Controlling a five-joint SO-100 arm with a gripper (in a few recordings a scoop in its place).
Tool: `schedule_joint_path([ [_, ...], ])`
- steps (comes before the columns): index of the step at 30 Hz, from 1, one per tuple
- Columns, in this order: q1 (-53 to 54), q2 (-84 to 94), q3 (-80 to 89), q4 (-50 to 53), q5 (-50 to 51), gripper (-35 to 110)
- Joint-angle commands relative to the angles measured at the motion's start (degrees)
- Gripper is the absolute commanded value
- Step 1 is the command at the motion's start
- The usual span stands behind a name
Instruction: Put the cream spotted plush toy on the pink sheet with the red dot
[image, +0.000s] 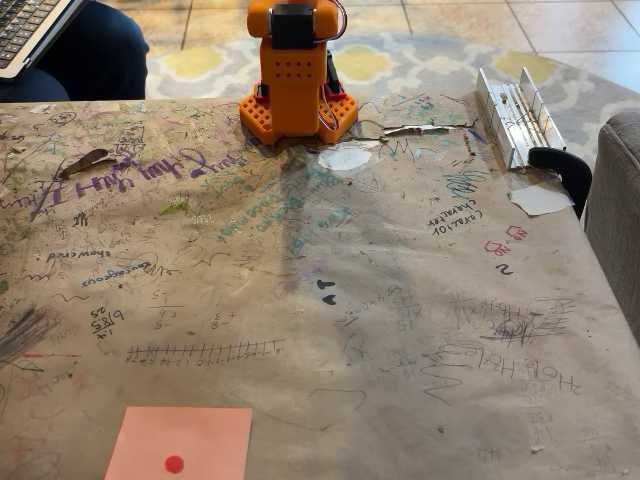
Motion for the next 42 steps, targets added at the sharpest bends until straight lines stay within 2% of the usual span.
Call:
schedule_joint_path([
  [1, -0.6, 0.4, -1.3, -4.7, -0.2, 0],
  [9, -7.7, 0.4, -9.2, -8.0, 1.8, 0],
  [13, -6.9, 0.5, -4.9, -7.6, 1.1, 0],
  [17, -3.9, -2.5, 3.3, -16.3, -0.9, 0],
  [19, -0.4, -18.4, 7.1, -28.7, -1.4, 0],
  [20, 1.7, -35.9, 3.1, -34.5, -1.3, 0],
  [21, 3.7, -59.2, -10.7, -32.3, -1.7, 0],
  [22, 4.6, -83.2, -33.0, -19.9, -3.3, 1],
  [23, 5.6, -103.3, -58.1, -2.0, -5.4, 31],
  [24, 6.4, -116.8, -77.2, 10.7, -8.3, 87],
  [25, 7.2, -122.8, -84.6, 16.9, -9.7, 95],
  [26, 8.0, -122.3, -81.3, 15.8, -10.8, 90],
  [29, 10.8, -107.4, -53.6, -2.2, -14.1, 83],
  [31, 11.3, -99.8, -39.9, -9.2, -16.8, 78],
  [36, 11.1, -88.3, -20.4, -14.2, -21.4, 70],
  [39, 9.7, -76.5, -3.2, -19.2, -25.9, 66],
  [42, 9.8, -66.1, 10.5, -19.0, -28.7, 53],
])
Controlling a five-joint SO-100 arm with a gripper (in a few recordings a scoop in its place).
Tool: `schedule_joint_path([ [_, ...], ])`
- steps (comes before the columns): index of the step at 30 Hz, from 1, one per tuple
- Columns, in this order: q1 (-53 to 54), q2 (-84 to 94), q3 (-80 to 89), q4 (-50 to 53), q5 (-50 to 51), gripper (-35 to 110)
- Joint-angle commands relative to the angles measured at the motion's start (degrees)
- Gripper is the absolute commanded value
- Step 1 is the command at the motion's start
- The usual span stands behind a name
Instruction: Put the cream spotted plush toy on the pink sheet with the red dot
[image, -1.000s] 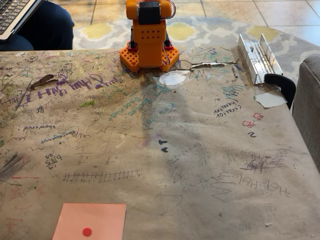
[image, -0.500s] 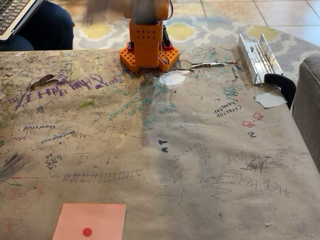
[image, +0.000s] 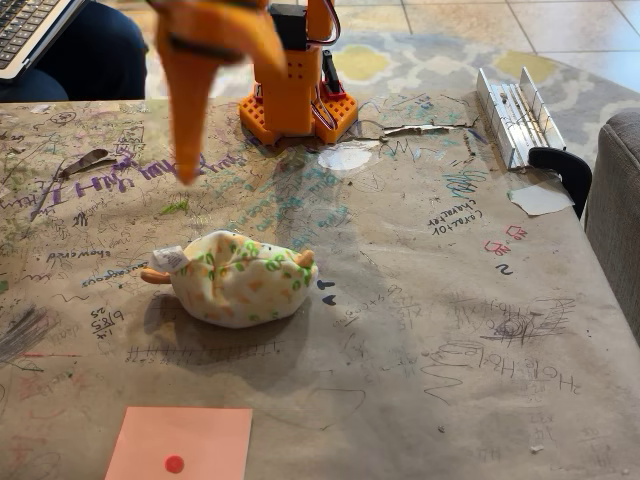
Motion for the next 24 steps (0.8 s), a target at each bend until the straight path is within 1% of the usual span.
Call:
schedule_joint_path([
  [1, 0.6, 11.6, 18.6, 1.8, -3.5, 50],
  [2, 0.9, 10.7, 20.0, 2.4, -3.5, 48],
  [4, 0.9, 7.0, 21.9, 0.0, -2.7, 45],
  [7, 1.7, -2.9, 16.7, 1.1, -0.5, 45],
  [9, 2.5, -8.8, 12.2, 2.8, 0.3, 45],
  [11, 3.3, -12.3, 9.8, 3.3, 0.9, 50],
  [18, 5.8, -23.1, 3.7, 4.2, 2.5, 50],
  [19, 5.9, -24.7, 2.4, 5.2, 2.5, 47],
  [23, 5.8, -28.9, -1.1, 10.3, 1.7, 18],
  [24, 5.8, -28.7, -1.0, 10.6, 1.7, 14],
])
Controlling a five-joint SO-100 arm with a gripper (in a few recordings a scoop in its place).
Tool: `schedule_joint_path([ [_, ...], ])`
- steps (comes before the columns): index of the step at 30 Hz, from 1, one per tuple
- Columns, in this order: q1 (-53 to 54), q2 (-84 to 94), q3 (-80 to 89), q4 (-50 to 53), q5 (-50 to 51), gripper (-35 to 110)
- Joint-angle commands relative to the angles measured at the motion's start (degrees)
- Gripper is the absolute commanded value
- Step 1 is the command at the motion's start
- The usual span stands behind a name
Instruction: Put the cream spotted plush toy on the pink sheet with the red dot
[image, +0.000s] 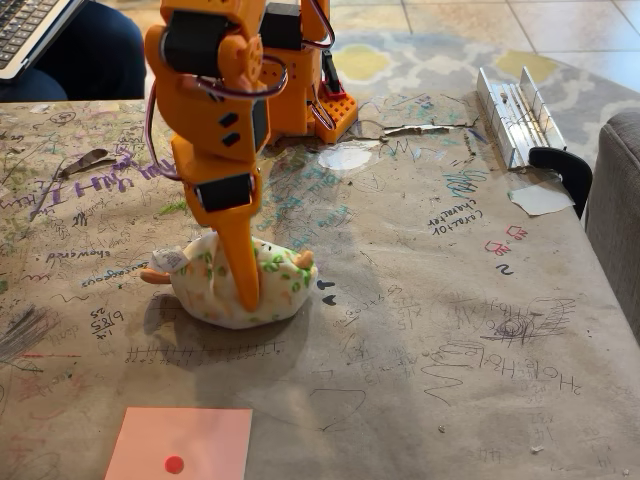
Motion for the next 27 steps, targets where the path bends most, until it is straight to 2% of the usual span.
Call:
schedule_joint_path([
  [1, 0.6, 1.4, -2.0, 3.1, -0.7, 9],
  [2, 0.6, 1.9, -1.8, 2.6, -0.3, 0],
  [6, -0.4, 6.4, -1.1, 1.4, 0.3, 0],
  [9, -2.4, 18.3, 5.4, -2.5, 0.4, 0],
  [13, -6.0, 45.2, 17.4, -6.3, 3.1, 0],
  [17, -11.6, 78.5, 24.1, -3.9, 7.9, 0],
  [22, -22.1, 104.4, 17.2, 5.1, 11.2, 0],
  [27, -29.2, 106.5, 3.2, 4.6, 13.4, 0],
])
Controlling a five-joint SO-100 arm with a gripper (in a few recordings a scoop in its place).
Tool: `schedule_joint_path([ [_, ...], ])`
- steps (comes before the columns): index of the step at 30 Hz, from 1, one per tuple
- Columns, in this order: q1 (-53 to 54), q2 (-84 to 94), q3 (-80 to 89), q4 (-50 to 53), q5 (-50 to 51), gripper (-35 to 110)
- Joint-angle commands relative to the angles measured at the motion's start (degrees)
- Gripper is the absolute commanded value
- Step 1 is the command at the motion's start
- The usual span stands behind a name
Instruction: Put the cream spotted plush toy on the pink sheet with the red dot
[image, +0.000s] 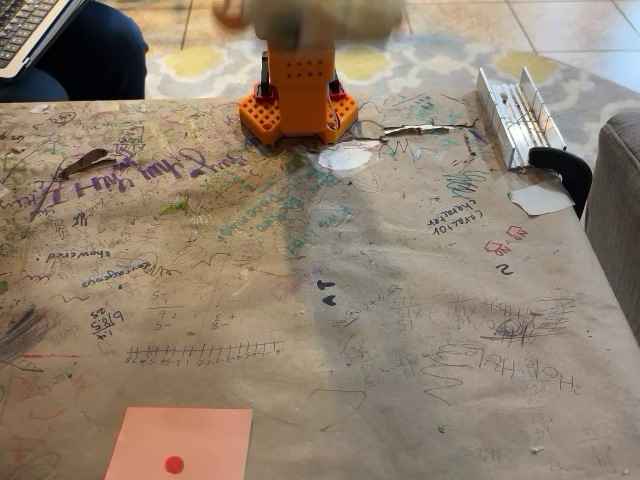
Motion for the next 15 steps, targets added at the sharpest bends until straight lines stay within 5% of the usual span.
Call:
schedule_joint_path([
  [1, -5.2, 4.1, -13.2, -2.2, 0.2, 0],
  [7, -6.9, 4.2, -13.8, -10.2, -2.7, 0],
  [11, 4.8, -14.5, -2.7, -34.5, -4.6, 0],
  [13, 12.0, -53.8, -23.9, -39.8, -2.6, 0],
  [14, 14.6, -78.0, -49.4, -26.9, -3.4, 6],
  [15, 15.6, -102.4, -84.1, -6.4, -6.6, 49],
])
